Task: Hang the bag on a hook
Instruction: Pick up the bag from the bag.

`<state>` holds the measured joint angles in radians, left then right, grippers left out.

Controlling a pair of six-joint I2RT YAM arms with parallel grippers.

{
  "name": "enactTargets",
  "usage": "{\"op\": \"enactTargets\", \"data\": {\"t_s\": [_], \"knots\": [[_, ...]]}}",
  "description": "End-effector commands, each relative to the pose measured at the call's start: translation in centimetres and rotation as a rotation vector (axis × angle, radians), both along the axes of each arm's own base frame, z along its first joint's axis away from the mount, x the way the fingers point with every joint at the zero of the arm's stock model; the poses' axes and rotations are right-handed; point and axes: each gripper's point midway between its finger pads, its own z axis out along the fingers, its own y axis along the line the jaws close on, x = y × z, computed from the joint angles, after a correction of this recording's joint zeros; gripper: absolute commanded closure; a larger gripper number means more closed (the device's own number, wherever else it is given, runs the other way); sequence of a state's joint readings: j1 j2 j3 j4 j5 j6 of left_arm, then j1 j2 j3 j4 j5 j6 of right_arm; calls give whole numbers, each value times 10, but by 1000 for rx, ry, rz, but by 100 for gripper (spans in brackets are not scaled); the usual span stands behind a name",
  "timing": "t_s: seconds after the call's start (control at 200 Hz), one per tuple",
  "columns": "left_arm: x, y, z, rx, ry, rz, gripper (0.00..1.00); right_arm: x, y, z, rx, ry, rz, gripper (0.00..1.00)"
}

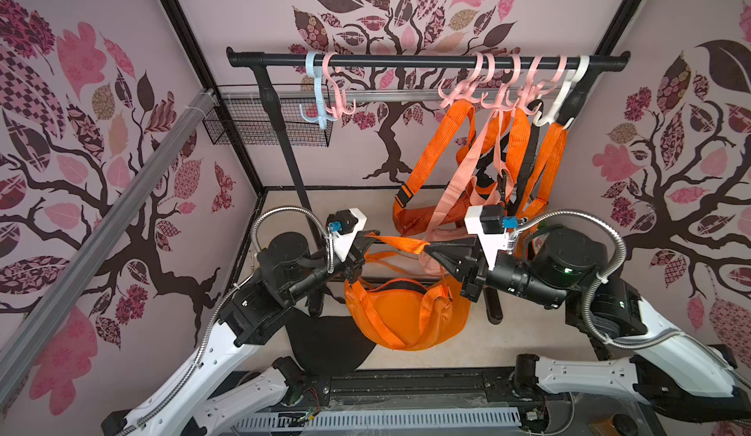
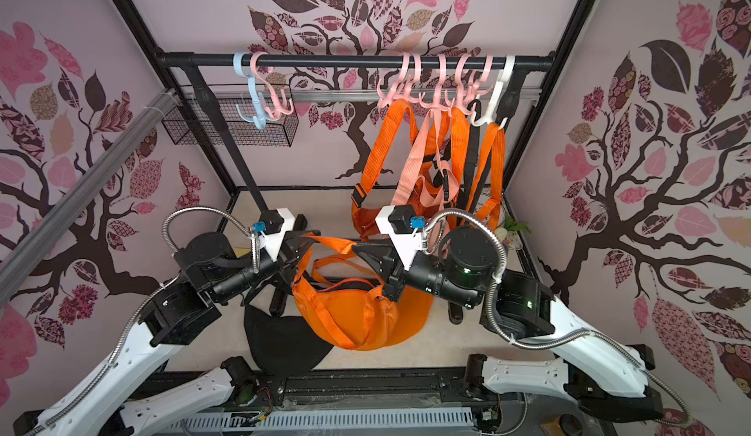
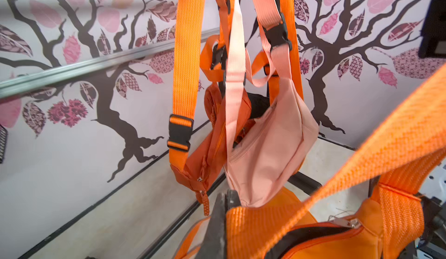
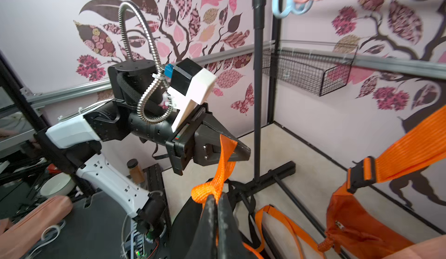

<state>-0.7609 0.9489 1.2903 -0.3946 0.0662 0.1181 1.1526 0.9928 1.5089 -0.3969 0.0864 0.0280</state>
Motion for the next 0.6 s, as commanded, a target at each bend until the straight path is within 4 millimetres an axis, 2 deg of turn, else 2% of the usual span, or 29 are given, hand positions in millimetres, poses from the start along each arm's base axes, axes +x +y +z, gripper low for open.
{"op": "enactTargets", "data": {"t_s": [0.0, 0.18, 0.195, 0.24, 0.295, 0.375, 0.395, 0.41, 0.445, 0.475, 0.59], "knots": [[29, 5, 42, -1, -41, 126, 100, 14, -31, 69, 155, -103, -138, 100], [79, -7, 101, -14, -81, 243, 100, 25, -32, 121, 208, -176, -198, 100], [85, -9, 101, -11, -75, 252, 100, 28, -31, 124, 208, -181, -203, 100], [91, -7, 122, -42, -88, 264, 100, 35, -33, 134, 219, -189, -224, 100], [104, -9, 133, -66, -89, 278, 100, 45, -35, 145, 232, -197, -232, 100], [124, -9, 144, -100, -90, 301, 100, 60, -39, 162, 254, -214, -260, 100], [126, -7, 149, -111, -95, 308, 100, 67, -36, 160, 241, -212, -265, 100], [130, -8, 150, -112, -96, 313, 100, 66, -40, 169, 255, -225, -271, 100], [137, -10, 151, -112, -98, 320, 100, 72, -40, 175, 255, -234, -285, 100], [136, -9, 160, -128, -114, 320, 100, 79, -39, 179, 257, -236, -297, 100], [154, -19, 160, -121, -118, 317, 100, 101, -54, 193, 314, -228, -315, 100]]}}
